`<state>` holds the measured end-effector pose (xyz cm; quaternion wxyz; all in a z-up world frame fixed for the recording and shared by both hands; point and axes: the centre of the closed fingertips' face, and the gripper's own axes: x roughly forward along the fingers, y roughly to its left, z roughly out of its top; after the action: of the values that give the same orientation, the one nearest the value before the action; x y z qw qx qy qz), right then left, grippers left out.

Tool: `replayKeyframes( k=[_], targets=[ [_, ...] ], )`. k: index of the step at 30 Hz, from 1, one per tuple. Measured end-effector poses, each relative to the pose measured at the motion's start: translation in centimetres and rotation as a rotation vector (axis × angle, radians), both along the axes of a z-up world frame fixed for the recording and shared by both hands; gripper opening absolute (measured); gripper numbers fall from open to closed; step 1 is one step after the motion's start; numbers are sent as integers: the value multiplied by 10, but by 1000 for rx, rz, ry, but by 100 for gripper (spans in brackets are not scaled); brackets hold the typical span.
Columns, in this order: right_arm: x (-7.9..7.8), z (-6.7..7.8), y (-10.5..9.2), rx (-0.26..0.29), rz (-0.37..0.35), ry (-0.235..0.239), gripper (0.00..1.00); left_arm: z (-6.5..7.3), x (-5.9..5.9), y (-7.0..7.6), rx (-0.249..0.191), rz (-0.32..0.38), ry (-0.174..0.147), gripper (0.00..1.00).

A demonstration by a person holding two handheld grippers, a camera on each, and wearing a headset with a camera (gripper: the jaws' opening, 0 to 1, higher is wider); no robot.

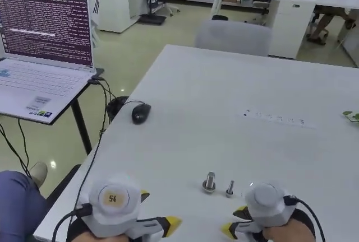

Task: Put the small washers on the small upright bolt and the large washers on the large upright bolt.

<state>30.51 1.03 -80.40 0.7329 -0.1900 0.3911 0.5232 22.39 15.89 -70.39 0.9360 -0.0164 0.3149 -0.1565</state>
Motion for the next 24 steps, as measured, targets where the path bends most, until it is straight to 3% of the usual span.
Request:
replayKeyframes(
  k=[6, 10, 14, 21, 24],
  targets=[
    [-4, 0, -36, 63, -115, 15, 46, -4, 0, -3, 13, -30, 13, 56],
    [1, 10, -49, 153, -222, 20, 47, -3, 2, -2, 18, -37, 15, 56],
    [-1, 12, -58, 165, -230, -10, 53, -3, 3, -3, 28, -51, 16, 57],
    [-3, 31, -57, 233, -229, -60, 61, 6, 3, 5, 43, -51, -1, 59],
    [-5, 36, -58, 236, -215, -75, 63, 9, 0, 9, 52, -49, -9, 59]
  ],
)
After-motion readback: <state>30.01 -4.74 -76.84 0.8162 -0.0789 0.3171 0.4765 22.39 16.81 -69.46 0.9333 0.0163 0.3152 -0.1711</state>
